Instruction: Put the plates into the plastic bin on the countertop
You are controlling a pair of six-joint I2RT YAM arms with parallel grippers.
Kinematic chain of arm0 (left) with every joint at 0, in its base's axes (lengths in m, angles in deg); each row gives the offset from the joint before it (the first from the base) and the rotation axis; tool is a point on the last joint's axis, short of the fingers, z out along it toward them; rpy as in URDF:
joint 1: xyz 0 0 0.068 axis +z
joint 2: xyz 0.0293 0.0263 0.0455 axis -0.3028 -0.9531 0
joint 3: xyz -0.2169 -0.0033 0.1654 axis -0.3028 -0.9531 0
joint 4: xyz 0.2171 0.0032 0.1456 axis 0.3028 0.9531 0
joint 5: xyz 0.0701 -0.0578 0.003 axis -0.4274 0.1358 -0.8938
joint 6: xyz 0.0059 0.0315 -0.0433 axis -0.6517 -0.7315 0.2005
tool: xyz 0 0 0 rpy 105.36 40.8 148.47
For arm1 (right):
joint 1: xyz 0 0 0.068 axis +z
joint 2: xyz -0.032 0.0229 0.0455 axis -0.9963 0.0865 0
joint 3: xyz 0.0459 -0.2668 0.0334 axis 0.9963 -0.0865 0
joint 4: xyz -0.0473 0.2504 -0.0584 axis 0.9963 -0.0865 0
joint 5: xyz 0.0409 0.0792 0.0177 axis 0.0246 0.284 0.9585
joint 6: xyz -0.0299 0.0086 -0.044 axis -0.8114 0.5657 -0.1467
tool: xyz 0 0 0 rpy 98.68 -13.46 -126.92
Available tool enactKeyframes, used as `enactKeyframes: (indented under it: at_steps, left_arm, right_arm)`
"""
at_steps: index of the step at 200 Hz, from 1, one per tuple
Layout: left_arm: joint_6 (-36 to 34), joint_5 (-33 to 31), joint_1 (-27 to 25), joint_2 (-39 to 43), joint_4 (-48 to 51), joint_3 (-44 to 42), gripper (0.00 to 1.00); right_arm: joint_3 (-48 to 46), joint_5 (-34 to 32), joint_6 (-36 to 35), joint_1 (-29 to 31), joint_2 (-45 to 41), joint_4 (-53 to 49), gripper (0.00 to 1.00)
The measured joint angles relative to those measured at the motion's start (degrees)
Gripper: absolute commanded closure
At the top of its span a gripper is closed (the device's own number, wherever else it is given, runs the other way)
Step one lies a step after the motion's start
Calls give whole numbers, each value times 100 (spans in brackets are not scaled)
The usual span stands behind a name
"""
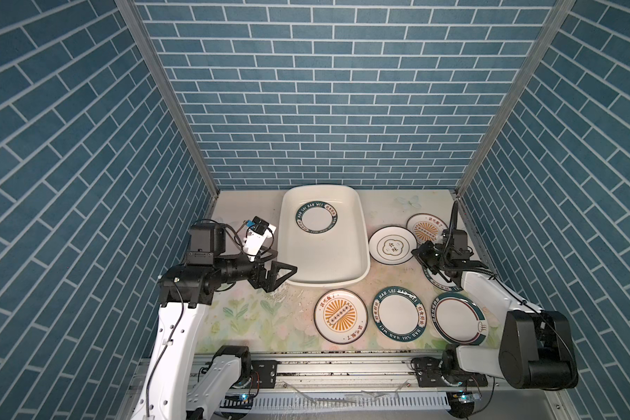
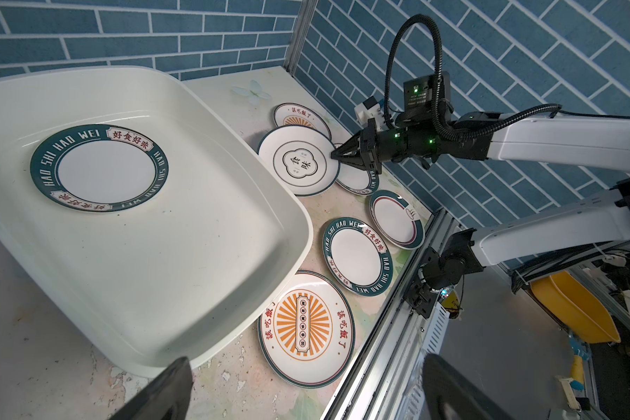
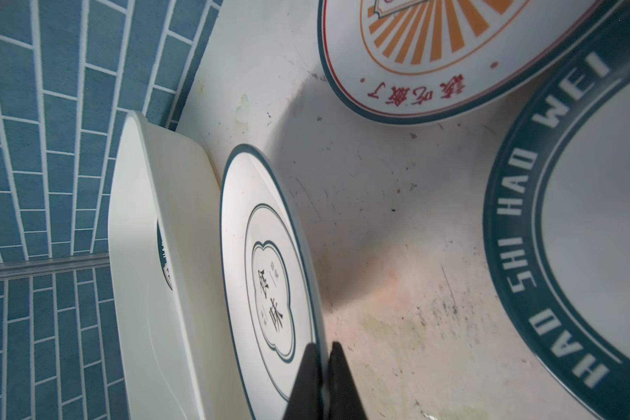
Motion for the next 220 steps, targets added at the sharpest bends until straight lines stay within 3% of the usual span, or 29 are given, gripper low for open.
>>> enactKeyframes:
  at_steps: [104,220]
  left_arm:
    - [4,-59,61,-63,-22,66,0]
    - [15,-98,92,17,-22,66,1]
  right_arm:
    - [1213,-129,-608,-140,-44,-1038,99]
    - [2166,20,-850,-197,48,-1504,99]
